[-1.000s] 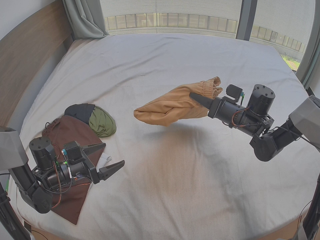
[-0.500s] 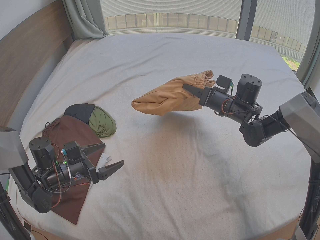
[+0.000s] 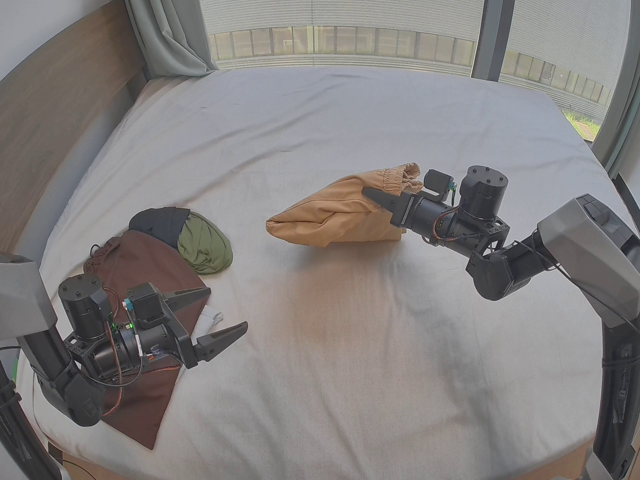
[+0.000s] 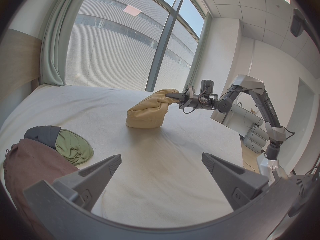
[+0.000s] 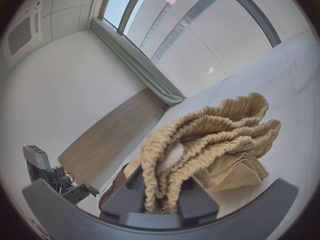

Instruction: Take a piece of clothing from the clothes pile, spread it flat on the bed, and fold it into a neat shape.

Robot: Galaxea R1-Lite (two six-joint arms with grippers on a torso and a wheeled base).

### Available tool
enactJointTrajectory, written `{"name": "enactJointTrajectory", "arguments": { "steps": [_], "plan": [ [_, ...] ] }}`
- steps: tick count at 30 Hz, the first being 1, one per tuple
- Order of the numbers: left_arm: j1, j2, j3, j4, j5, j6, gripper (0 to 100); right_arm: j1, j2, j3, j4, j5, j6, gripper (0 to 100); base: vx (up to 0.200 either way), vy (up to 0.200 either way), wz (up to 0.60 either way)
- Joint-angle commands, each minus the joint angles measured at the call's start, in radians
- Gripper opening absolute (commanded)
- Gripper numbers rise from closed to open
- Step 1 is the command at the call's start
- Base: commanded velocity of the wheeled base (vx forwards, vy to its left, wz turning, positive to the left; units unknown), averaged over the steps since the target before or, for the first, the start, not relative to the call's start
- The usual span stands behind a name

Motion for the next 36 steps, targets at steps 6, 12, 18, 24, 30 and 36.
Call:
{"name": "enactJointTrajectory", "arguments": {
  "steps": [6, 12, 18, 24, 30, 36],
  "plan": [
    [-0.001, 0.004, 0.003, 0.0, 0.0, -0.003, 100, -0.019, 0.028, -0.13, 0.067, 0.0, 0.0, 0, 0.0, 0.0, 0.0],
    [-0.001, 0.004, 0.005, 0.0, 0.0, -0.003, 100, -0.033, 0.032, -0.25, 0.145, 0.0, 0.0, 0, 0.0, 0.0, 0.0],
    [-0.001, 0.007, 0.005, 0.0, -0.001, -0.004, 100, -0.036, 0.051, -0.354, 0.202, 0.0, 0.0, 0, 0.0, 0.0, 0.0],
    [0.001, 0.011, 0.005, 0.0, -0.001, -0.003, 100, -0.035, 0.071, -0.388, 0.214, -0.002, 0.0, 0, 0.0, 0.0, 0.0],
    [0.027, 0.011, 0.006, 0.0, -0.026, 0.002, 100, -0.028, 0.181, -0.362, 0.185, -0.002, -0.014, 0, 0.0, 0.0, 0.0],
    [0.038, 0.008, 0.006, 0.0, -0.029, 0.0, 100, -0.025, 0.201, -0.17, 0.107, 0.0, -0.052, 0, 0.0, 0.0, 0.0]
  ]
}}
